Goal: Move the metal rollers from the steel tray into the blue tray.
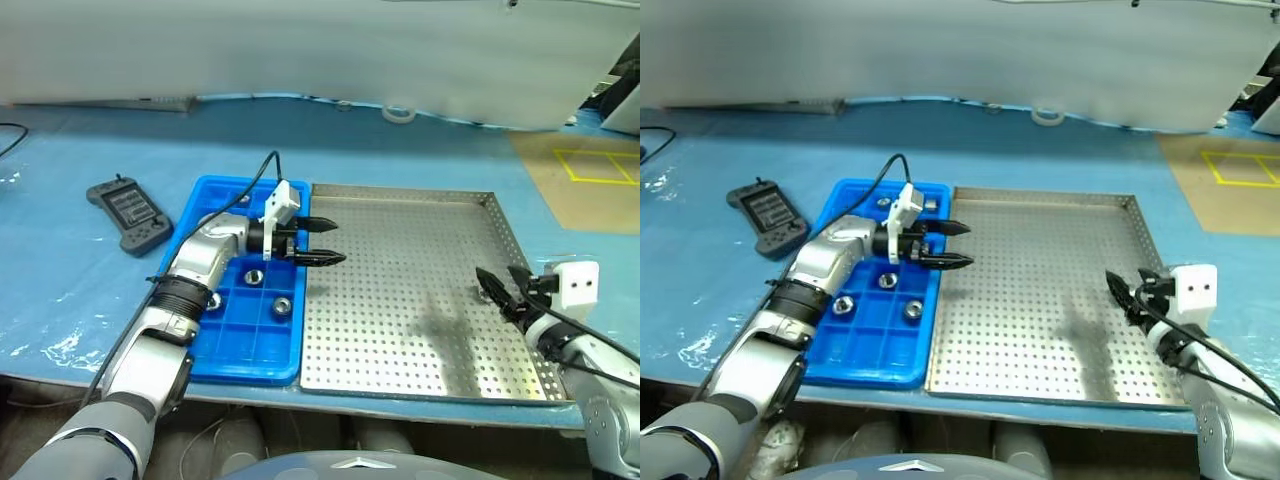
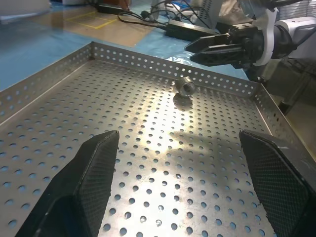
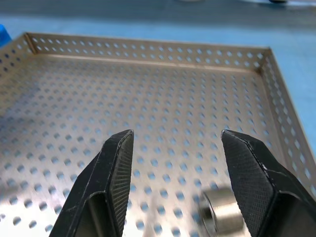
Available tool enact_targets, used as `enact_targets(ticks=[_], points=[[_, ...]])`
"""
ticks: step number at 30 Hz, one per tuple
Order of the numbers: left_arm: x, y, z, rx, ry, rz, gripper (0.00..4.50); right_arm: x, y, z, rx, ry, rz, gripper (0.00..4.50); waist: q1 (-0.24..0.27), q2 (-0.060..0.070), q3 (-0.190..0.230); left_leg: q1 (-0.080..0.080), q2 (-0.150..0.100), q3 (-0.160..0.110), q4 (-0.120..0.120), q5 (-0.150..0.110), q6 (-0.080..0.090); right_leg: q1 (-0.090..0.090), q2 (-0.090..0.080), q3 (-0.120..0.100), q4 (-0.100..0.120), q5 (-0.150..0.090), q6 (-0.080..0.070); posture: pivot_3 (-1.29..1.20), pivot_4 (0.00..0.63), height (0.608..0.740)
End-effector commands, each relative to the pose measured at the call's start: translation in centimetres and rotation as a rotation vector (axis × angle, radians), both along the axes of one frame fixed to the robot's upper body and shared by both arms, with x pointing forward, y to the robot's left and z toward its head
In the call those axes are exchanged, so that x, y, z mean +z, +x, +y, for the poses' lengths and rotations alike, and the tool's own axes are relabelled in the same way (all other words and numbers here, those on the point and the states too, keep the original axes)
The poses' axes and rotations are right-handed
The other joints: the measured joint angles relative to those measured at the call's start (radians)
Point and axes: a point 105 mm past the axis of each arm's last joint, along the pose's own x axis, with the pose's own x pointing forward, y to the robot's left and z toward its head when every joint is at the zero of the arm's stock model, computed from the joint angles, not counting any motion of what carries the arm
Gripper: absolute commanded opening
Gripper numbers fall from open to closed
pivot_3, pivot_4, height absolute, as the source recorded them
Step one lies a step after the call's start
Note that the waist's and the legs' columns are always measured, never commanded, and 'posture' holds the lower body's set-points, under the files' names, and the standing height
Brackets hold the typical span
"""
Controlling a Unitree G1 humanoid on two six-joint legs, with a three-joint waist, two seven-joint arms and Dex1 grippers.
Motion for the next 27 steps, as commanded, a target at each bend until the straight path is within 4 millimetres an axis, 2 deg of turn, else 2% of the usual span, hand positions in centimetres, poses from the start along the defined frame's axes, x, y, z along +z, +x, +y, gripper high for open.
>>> enact_targets(ticks=[1,3,6,15,25,27], points=[[1.0,0.3,-0.4,-0.028,-0.008,-0.054,4.08,1.6,0.2,0.2,0.001,-0.037,-0.079,2.92,-0.01,0.001,0.0,0.0,0.0,0.0,0.001,-0.002,0.004,0.0,-0.001,0.001,0.0,0.001,-0.001,-0.42,0.15,0.74],[1.1,0.3,-0.5,-0.031,-0.016,-0.053,4.08,1.1,0.5,-0.7,-0.037,-0.031,-0.071,2.92,-0.013,0.001,0.0,0.0,0.0,0.0,0.003,-0.004,0.007,0.0,-0.002,0.002,-0.001,0.001,-0.002,-0.42,0.15,0.74],[0.9,0.2,-0.6,-0.022,-0.025,-0.049,4.08,-0.8,0.8,-2.9,-0.123,0.022,-0.032,2.92,-0.02,0.002,-0.001,-0.002,-0.001,0.0,0.006,-0.006,0.011,0.001,-0.002,0.002,-0.003,0.002,-0.003,-0.4,0.15,0.74],[0.5,-0.1,0.2,0.015,-0.029,-0.047,4.08,-3.9,1.7,-4.6,-0.165,0.033,0.029,2.92,-0.022,0.008,-0.001,-0.006,-0.002,0.001,0.01,-0.01,0.023,0.001,-0.005,0.002,-0.006,0.001,-0.004,-0.35,0.15,0.74],[0.5,-0.1,0.6,0.044,-0.02,-0.051,4.08,-4.8,2.8,-3.3,-0.137,0.045,0.042,2.92,-0.017,0.009,0.0,-0.005,-0.003,0.002,0.011,-0.012,0.021,0.002,-0.008,0.001,-0.005,0.0,-0.008,-0.33,0.15,0.74],[0.5,0.0,0.8,0.059,-0.017,-0.054,4.08,-4.7,2.9,-3.1,-0.129,0.056,0.032,2.52,-0.016,0.009,0.0,-0.005,-0.003,0.002,0.011,-0.012,0.021,0.002,-0.008,0.001,-0.005,0.0,-0.009,-0.32,0.15,0.74]])
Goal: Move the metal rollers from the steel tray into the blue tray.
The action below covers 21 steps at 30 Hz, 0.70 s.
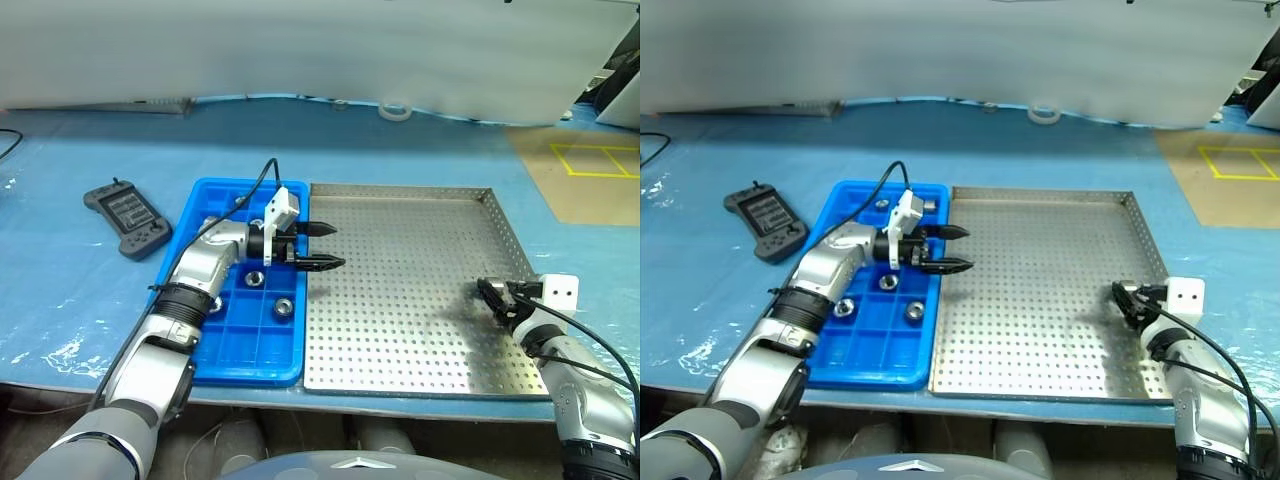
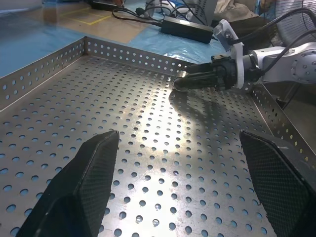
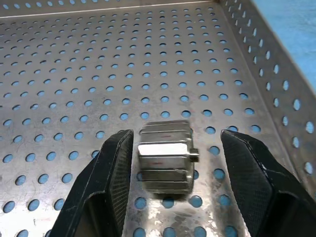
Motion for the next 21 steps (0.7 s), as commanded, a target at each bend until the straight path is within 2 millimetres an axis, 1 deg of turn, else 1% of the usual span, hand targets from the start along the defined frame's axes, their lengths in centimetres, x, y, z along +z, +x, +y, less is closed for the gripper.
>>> enact_targets(ticks=[1,4,5,7,9,11,13,15,16,18,20,21], points=[[1.2,0.2,0.3,0.021,-0.016,-0.044,4.08,0.9,0.5,0.3,0.013,-0.01,-0.042,2.3,0.001,0.0,0.0,0.0,0.0,0.0,0.0,0.0,0.0,0.0,0.0,0.0,0.0,0.0,0.0,-0.32,0.15,0.74],[1.1,0.0,0.4,0.025,-0.013,-0.043,4.08,1.0,0.7,0.4,0.02,-0.04,-0.037,1.31,0.005,0.0,0.0,0.0,0.0,0.0,0.0,0.0,0.001,-0.001,0.0,0.0,0.0,0.0,0.0,-0.31,0.15,0.74],[1.1,0.0,0.5,0.028,-0.013,-0.042,4.08,1.6,0.9,1.0,0.051,-0.027,-0.06,1.18,0.008,0.0,0.0,0.0,0.0,0.0,0.0,0.0,0.002,-0.001,0.0,0.0,0.0,0.0,0.0,-0.31,0.15,0.74],[1.1,-0.1,0.7,0.032,-0.015,-0.038,4.08,2.7,1.3,2.3,0.118,0.004,-0.093,1.18,0.011,0.001,0.001,0.0,0.0,0.0,0.0,0.001,0.003,-0.001,0.0,0.0,0.0,0.0,0.0,-0.29,0.15,0.74],[1.2,-0.2,0.8,0.036,-0.015,-0.037,4.08,3.5,1.7,3.2,0.162,-0.005,-0.104,1.18,0.011,0.002,0.001,0.0,0.0,0.0,0.0,0.0,0.003,-0.001,0.0,0.0,0.0,0.0,0.0,-0.29,0.15,0.74],[1.4,-0.3,1.1,0.045,-0.016,-0.035,4.08,4.7,2.3,4.8,0.238,0.005,-0.125,1.18,0.012,0.002,0.001,0.0,0.0,0.0,0.0,0.0,0.003,-0.001,0.0,0.0,0.0,0.0,0.0,-0.28,0.15,0.74],[1.6,-0.3,1.6,0.059,-0.019,-0.034,4.08,6.4,3.0,7.4,0.36,0.035,-0.162,1.18,0.012,0.002,0.001,0.0,0.0,0.0,0.0,0.0,0.001,-0.001,-0.001,0.0,0.0,0.0,0.0,-0.25,0.15,0.74],[1.9,-0.4,2.1,0.079,-0.021,-0.038,4.08,8.3,3.4,10.4,0.511,0.061,-0.195,1.18,0.012,0.003,0.002,0.0,0.0,0.0,-0.001,0.0,0.0,-0.001,0.0,0.0,0.001,0.0,0.0,-0.22,0.15,0.74],[2.1,-0.5,2.6,0.097,-0.02,-0.04,4.08,9.3,3.4,12.5,0.622,0.073,-0.204,1.18,0.013,0.003,0.002,0.0,0.0,0.0,-0.001,0.0,0.0,-0.002,0.0,0.0,0.001,0.0,0.0,-0.18,0.15,0.74],[2.2,-0.7,3.5,0.124,-0.017,-0.041,4.08,10.3,3.2,15.0,0.76,0.082,-0.203,1.18,0.017,0.003,0.002,0.0,0.001,0.0,-0.001,0.0,0.0,-0.002,0.0,0.0,0.001,0.0,0.0,-0.12,0.15,0.74],[1.9,-1.2,5.1,0.181,-0.001,-0.036,4.08,11.1,3.1,17.7,0.917,0.1,-0.197,1.18,0.025,0.002,0.002,0.0,0.002,-0.001,-0.002,0.002,0.002,-0.003,0.0,-0.001,0.001,0.0,0.0,-0.05,0.15,0.74],[1.8,-1.4,5.6,0.2,0.007,-0.034,4.08,11.3,3.1,18.6,0.968,0.103,-0.193,1.18,0.031,0.002,0.002,0.0,0.002,-0.001,-0.002,0.002,0.002,-0.003,0.001,-0.001,0.001,0.0,0.0,-0.05,0.15,0.74]])
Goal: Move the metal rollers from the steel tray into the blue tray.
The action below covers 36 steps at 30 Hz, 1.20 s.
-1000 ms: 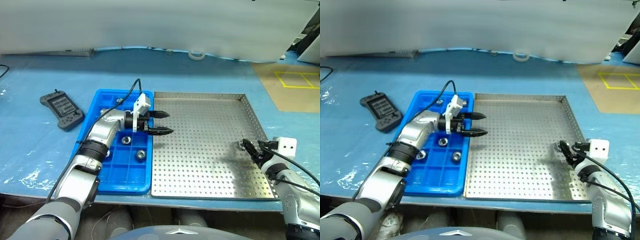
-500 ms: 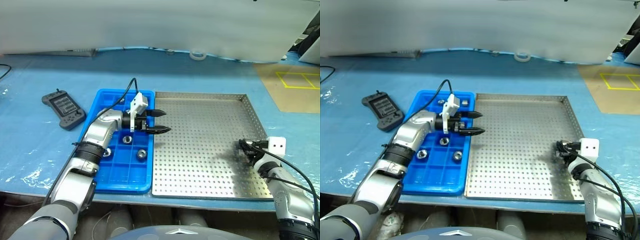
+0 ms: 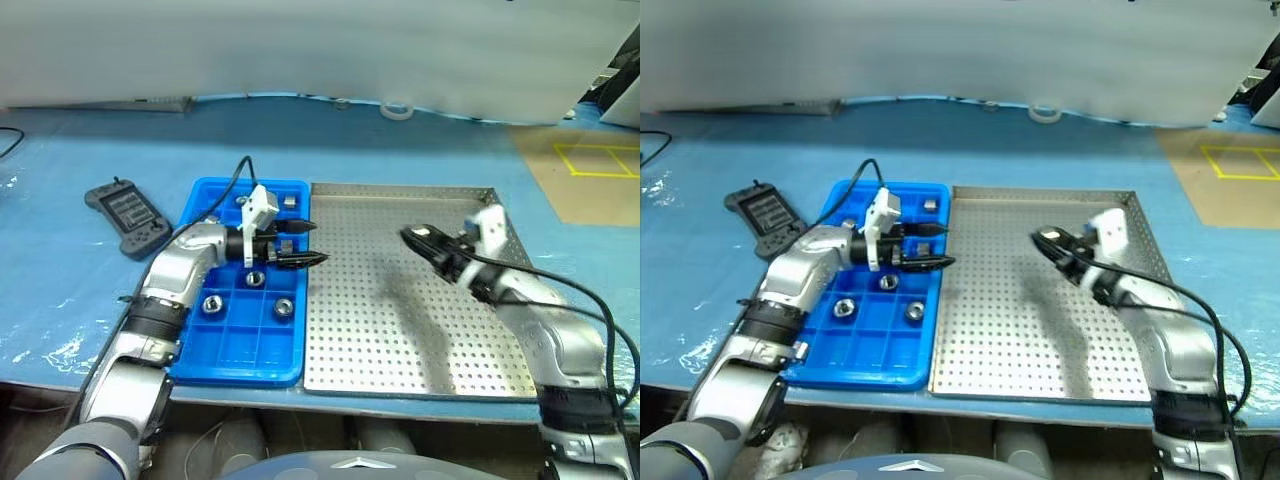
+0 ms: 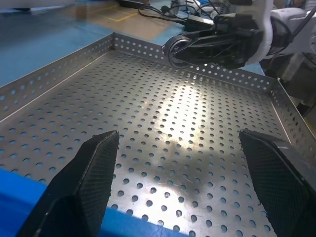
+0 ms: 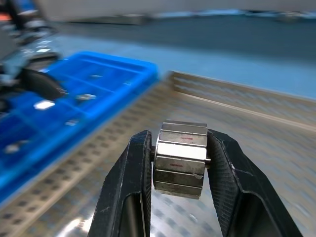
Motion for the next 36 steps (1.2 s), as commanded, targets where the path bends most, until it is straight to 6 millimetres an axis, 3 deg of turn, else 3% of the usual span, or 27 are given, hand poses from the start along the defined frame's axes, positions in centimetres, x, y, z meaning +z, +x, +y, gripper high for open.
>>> enact_targets(ticks=[1,10,16,20,27,35,36], points=[[1.0,-0.7,2.0,0.064,-0.002,-0.033,4.08,1.5,-0.8,3.4,0.218,0.0,-0.014,1.18,0.017,0.0,0.0,0.0,0.0,0.0,-0.001,0.0,0.0,0.0,0.0,0.0,0.0,0.0,0.0,-0.01,0.15,0.74],[-0.1,-6.5,8.9,0.304,0.091,0.001,4.08,0.6,-1.2,8.5,0.589,-0.071,0.042,1.18,0.12,-0.004,0.002,-0.003,-0.001,-0.002,-0.006,0.0,-0.009,-0.001,-0.001,-0.007,-0.001,-0.001,-0.001,0.3,0.15,0.74],[-1.1,-10.7,9.4,0.426,0.08,0.068,4.08,-1.8,-3.7,11.5,0.794,-0.085,0.129,1.18,0.192,-0.005,0.006,-0.003,-0.001,-0.006,-0.007,0.0,-0.01,0.0,-0.003,-0.01,-0.001,-0.003,-0.004,0.47,0.15,0.74],[-1.7,-12.6,9.6,0.479,0.083,0.108,4.08,-2.1,-4.4,12.7,0.835,-0.077,0.143,1.18,0.247,-0.005,0.009,-0.001,0.0,-0.008,-0.011,0.001,-0.012,0.0,-0.002,-0.011,-0.001,-0.004,-0.003,0.53,0.15,0.74],[-1.9,-13.8,9.4,0.497,0.079,0.141,4.08,-2.3,-4.9,13.3,0.827,-0.04,0.195,1.18,0.346,-0.005,0.012,0.009,0.003,-0.011,-0.016,0.005,-0.018,0.002,0.005,-0.004,0.0,-0.01,0.008,0.53,0.15,0.74],[-0.8,-12.2,8.3,0.459,0.074,0.118,4.08,-2.9,-4.5,12.5,0.793,-0.084,0.217,1.18,0.4,-0.006,0.013,0.015,0.002,-0.01,-0.023,0.009,-0.028,0.0,0.009,0.003,0.008,-0.01,0.017,0.48,0.15,0.74],[-0.6,-12.0,8.2,0.452,0.074,0.115,4.08,-3.0,-4.5,12.2,0.792,-0.093,0.214,1.53,0.401,-0.006,0.013,0.015,0.002,-0.01,-0.023,0.01,-0.029,0.0,0.009,0.003,0.01,-0.01,0.018,0.47,0.15,0.74]])
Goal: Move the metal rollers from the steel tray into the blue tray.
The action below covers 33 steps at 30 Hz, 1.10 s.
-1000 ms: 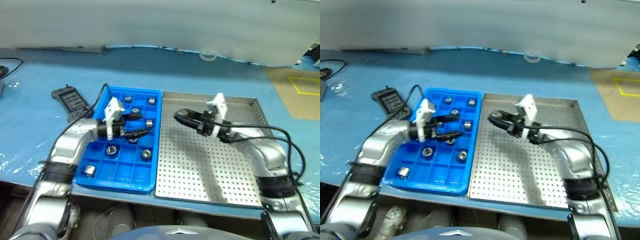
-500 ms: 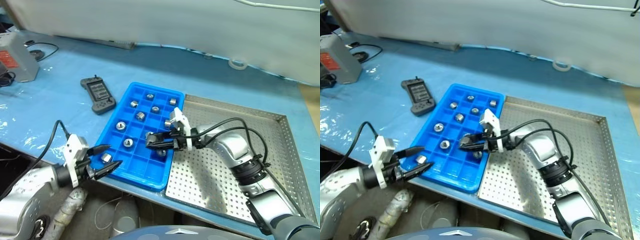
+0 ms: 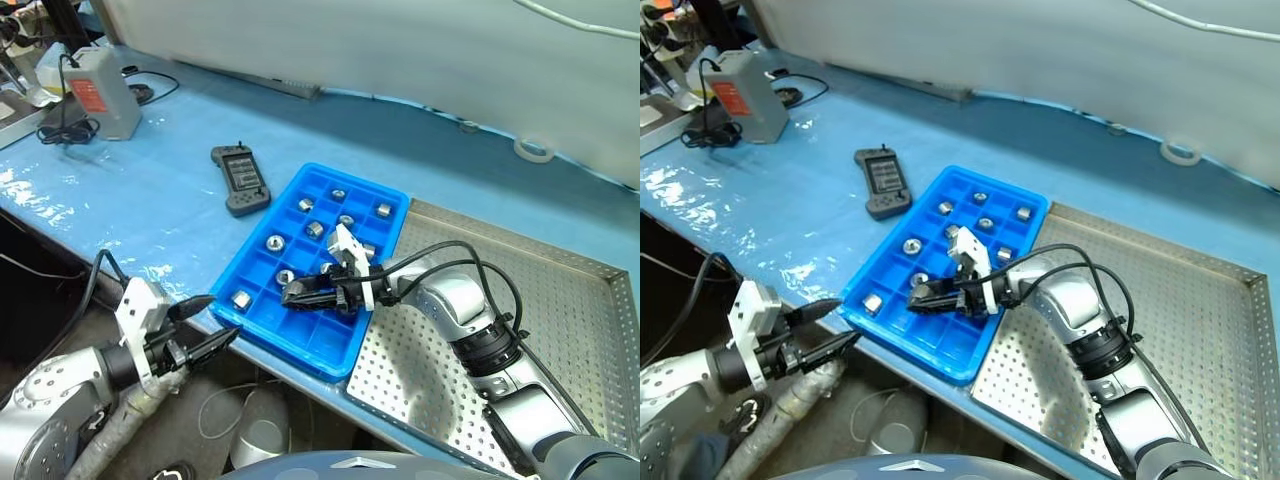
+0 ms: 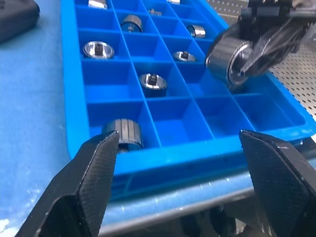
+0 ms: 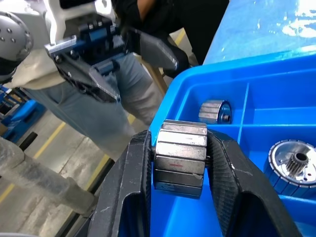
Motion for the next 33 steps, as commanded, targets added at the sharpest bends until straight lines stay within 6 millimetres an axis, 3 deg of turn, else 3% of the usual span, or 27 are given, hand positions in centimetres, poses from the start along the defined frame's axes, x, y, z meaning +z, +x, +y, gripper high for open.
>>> enact_targets(ticks=[1,6,9,14,18,25,29,33], points=[[1.3,0.4,-1.3,-0.053,-0.003,-0.035,4.08,0.9,0.0,-0.8,0.013,0.003,-0.058,1.91,-0.001,0.0,0.0,0.0,0.0,0.0,0.0,0.0,-0.001,0.0,0.0,0.0,0.001,0.0,0.0,0.46,0.15,0.74],[2.1,1.3,-1.8,-0.076,-0.004,-0.044,4.08,0.8,-0.3,-2.2,0.004,-0.022,-0.022,3.56,-0.006,-0.001,-0.001,0.001,0.0,0.0,0.0,0.002,-0.003,0.0,0.0,0.001,0.003,0.001,0.001,0.43,0.15,0.74],[2.4,1.9,-2.2,-0.089,-0.006,-0.051,4.08,0.9,-0.2,-3.0,-0.02,-0.025,-0.017,3.56,-0.006,-0.002,-0.001,0.001,0.0,0.0,0.0,0.002,-0.003,0.0,0.0,0.001,0.004,0.001,0.001,0.41,0.15,0.74],[3.0,3.3,-2.9,-0.124,-0.012,-0.077,4.08,1.0,1.0,-2.7,-0.109,-0.028,-0.089,3.56,-0.021,-0.004,-0.002,0.001,-0.001,0.0,0.002,0.003,-0.004,0.0,0.001,0.0,0.005,0.001,0.001,0.35,0.15,0.74],[3.5,4.6,-3.5,-0.16,-0.025,-0.099,4.08,2.8,2.5,-3.9,-0.206,0.029,-0.122,3.56,-0.048,-0.005,-0.003,0.0,-0.002,0.002,0.004,0.003,-0.005,0.0,0.0,0.0,0.006,0.001,0.001,0.29,0.15,0.74],[3.3,8.4,-5.0,-0.253,-0.044,-0.143,4.08,5.8,5.2,-8.9,-0.495,0.078,-0.264,3.56,-0.129,-0.01,-0.006,-0.001,-0.003,0.005,0.009,0.003,-0.005,0.003,0.0,-0.001,0.009,0.002,0.002,0.1,0.15,0.74],[3.1,11.2,-6.9,-0.335,-0.053,-0.196,4.08,5.8,5.6,-12.8,-0.714,0.053,-0.338,3.56,-0.193,-0.015,-0.01,-0.002,-0.004,0.005,0.011,0.003,-0.005,0.002,-0.001,-0.001,0.011,0.003,0.004,-0.02,0.15,0.74],[3.1,14.3,-10.3,-0.399,-0.083,-0.248,4.08,5.5,5.2,-16.9,-1.005,0.028,-0.419,3.56,-0.25,-0.016,-0.011,-0.005,-0.006,0.005,0.012,0.003,-0.005,0.001,0.0,-0.002,0.011,0.004,0.004,-0.17,0.15,0.74]])
